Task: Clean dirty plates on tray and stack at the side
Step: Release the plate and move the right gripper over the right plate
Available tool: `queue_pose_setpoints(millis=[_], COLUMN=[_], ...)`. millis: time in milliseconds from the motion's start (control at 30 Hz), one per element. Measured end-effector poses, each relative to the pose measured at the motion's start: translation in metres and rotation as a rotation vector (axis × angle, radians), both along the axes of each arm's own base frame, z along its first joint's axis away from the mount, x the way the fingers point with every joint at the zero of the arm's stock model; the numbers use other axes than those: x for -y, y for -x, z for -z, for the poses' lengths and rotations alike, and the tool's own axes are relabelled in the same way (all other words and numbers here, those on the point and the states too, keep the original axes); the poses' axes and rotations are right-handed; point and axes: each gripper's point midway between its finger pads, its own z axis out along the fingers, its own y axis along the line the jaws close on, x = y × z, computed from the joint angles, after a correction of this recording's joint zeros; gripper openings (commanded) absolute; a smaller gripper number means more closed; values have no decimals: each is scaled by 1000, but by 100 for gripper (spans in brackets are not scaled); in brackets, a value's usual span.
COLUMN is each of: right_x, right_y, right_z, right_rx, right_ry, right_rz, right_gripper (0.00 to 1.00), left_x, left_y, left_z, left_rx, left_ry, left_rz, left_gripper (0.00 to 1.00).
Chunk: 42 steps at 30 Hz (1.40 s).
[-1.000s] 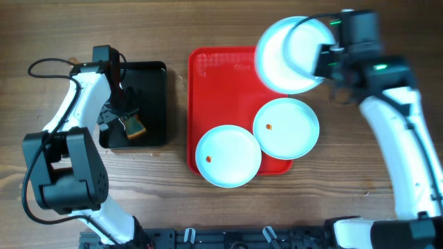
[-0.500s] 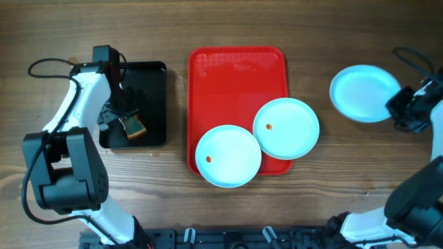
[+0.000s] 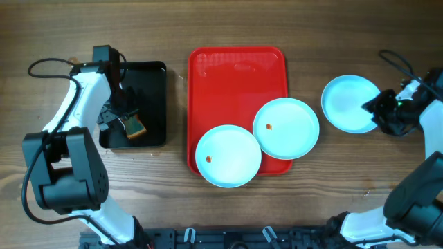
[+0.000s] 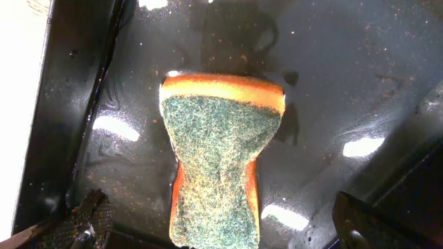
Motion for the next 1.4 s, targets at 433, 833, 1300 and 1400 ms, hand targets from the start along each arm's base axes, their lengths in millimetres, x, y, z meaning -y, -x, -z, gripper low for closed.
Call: queue_pose_setpoints(millis=[433, 833, 1300, 1400], right_x=[-123, -125, -166, -203], right_y=[58, 70, -41, -52], right_z=[23, 58, -2, -6], right_rx=[-274, -274, 199, 274], right_ry=[209, 184, 215, 228], right_rz=[-392, -319, -486, -577], right_gripper=[42, 4, 4, 4], left_x=[0, 0, 0, 0], left_y=[0, 0, 0, 0], left_z=[0, 0, 0, 0], left_rx=[0, 0, 0, 0], left_ry=[0, 0, 0, 0], left_rz=[0, 0, 0, 0], left_gripper=[100, 100, 100, 100])
